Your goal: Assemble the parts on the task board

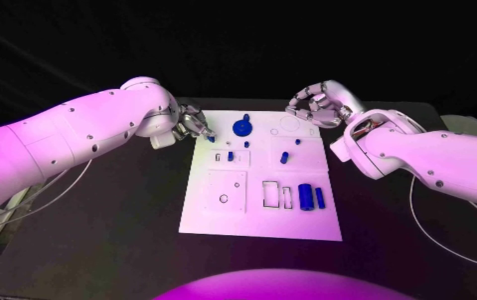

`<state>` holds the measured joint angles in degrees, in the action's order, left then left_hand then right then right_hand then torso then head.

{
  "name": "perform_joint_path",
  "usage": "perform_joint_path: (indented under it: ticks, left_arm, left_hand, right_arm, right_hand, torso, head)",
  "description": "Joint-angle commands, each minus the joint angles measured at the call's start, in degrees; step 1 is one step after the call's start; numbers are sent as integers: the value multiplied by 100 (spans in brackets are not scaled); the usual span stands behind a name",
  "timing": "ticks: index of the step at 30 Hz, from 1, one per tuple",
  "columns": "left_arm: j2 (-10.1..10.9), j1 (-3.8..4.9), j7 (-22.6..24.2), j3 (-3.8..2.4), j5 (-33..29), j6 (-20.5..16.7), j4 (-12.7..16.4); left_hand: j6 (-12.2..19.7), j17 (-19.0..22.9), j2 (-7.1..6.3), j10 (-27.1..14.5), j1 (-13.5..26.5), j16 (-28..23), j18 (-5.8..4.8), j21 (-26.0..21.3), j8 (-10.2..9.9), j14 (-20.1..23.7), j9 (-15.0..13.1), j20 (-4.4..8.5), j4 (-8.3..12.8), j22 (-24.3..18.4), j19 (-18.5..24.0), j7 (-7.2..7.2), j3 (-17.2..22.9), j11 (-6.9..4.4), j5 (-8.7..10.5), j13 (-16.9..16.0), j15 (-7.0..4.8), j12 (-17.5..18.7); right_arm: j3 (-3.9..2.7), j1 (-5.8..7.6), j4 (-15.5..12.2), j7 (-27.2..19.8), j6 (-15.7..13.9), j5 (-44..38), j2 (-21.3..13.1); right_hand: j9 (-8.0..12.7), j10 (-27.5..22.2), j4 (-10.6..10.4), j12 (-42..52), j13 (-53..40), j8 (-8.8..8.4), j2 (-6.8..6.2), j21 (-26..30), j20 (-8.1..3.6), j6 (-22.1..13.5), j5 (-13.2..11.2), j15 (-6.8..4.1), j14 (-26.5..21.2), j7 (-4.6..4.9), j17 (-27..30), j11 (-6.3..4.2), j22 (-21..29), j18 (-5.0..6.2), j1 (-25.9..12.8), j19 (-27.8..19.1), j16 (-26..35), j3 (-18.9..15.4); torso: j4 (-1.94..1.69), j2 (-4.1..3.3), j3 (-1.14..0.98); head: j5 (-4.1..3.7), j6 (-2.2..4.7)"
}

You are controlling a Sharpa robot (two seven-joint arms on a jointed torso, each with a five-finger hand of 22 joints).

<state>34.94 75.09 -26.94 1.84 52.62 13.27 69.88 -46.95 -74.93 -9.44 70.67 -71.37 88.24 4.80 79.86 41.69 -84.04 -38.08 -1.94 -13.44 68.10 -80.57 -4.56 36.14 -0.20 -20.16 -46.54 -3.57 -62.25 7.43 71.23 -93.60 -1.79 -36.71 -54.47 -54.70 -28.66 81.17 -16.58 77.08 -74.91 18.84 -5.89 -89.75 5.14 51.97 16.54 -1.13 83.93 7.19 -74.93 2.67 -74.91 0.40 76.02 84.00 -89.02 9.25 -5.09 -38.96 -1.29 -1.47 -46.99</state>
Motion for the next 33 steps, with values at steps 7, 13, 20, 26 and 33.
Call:
perform_joint_path:
  ticks: [7, 13, 20, 26, 33]
  left_arm:
    - [296, -19, 473, 0, 558, -448, 643]
    - [399, -81, 545, 15, 870, -490, 858]
    - [381, -179, 545, 36, 968, -350, 912]
    - [288, -214, 512, 60, 980, -173, 820]
    - [178, -250, 500, 91, 976, -77, 688]
  left_hand:
    - [-83, -1180, -35, 58, 59, 10, -44, 39, 24, -508, -8, 19, 1044, 25, -19, 30, 1068, -14, -36, -9, -32, -22]
    - [-91, -1191, -43, 63, 61, 16, -45, 42, 24, -511, -8, 21, 1054, 31, -22, 33, 1078, -17, -39, -2, -35, -18]
    - [-100, -1204, -50, 79, 60, 22, -48, 48, 23, -514, -8, 23, 1064, 44, -28, 36, 1088, -20, -41, -23, -38, -32]
    - [-105, -1202, -58, 85, 62, 21, -49, 50, 22, -514, -8, 25, 1071, 48, -30, 37, 1093, -22, -42, -24, -40, -32]
    - [-110, -1207, -64, 94, 64, 24, -48, 50, 21, -515, -8, 26, 1076, 47, -29, 38, 1097, -23, -44, -34, -41, -39]
  right_arm:
    - [-1, -2, -11, -52, -4, -7, -6]
    - [-1, -3, -7, -54, -2, -4, -4]
    - [-1, -3, 3, -55, 6, -1, 11]
    - [-1, -3, 9, -57, 8, 1, 23]
    - [-1, -3, 12, -61, 5, 2, 28]
  right_hand:
    - [-5, 10, -2, 0, -502, 27, 6, -25, -50, -26, 36, -30, 547, 1, -1261, -12, -1509, -40, -70, 600, 19, 28]
    - [-7, 10, -3, -1, -501, 29, 9, -25, -50, -24, 46, -31, 546, 0, -1261, -12, -1509, -40, -73, 600, 19, 33]
    - [-8, 10, -3, -1, -501, 30, 9, -25, -51, -24, 53, -31, 547, -1, -1261, -13, -1509, -40, -75, 600, 19, 37]
    - [-8, 10, -3, -1, -501, 30, 9, -25, -51, -24, 53, -31, 547, -1, -1261, -13, -1509, -40, -75, 600, 19, 37]
    - [-8, 10, -3, -1, -501, 30, 9, -25, -51, -24, 53, -31, 547, -1, -1261, -13, -1509, -40, -75, 600, 19, 37]
  torso:
    - [-9, 6, 6]
    - [-13, 13, -3]
    - [-19, 8, 1]
    - [0, 5, -5]
    - [-4, 5, -4]
  head:
    - [15, -17]
    - [20, -29]
    - [27, -48]
    - [47, -49]
    - [30, -48]
